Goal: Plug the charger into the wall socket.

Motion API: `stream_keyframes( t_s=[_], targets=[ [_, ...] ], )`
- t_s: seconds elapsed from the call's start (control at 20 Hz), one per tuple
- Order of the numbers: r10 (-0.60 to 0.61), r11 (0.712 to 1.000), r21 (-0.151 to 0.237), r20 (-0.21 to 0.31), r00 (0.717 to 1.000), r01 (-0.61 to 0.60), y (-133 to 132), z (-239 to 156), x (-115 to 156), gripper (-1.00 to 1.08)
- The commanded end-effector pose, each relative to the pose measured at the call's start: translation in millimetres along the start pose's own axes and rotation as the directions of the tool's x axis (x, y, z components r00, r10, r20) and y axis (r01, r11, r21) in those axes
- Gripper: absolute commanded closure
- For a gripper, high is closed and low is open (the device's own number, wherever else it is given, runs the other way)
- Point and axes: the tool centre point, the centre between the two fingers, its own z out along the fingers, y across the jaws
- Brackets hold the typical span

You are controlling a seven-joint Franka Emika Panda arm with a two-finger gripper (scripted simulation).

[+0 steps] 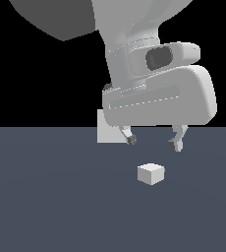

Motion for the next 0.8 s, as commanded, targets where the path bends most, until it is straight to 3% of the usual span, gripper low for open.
stream_keyframes(
  t_s=[0.0, 0.75],
  targets=[
    [0.021, 1.000, -0.004, -0.007, 1.000, -0.021, 2, 3, -2, -0.92],
    [0.038, 0.999, -0.009, -0.010, 0.999, -0.038, 3, 18, -9, -0.92]
  ],
)
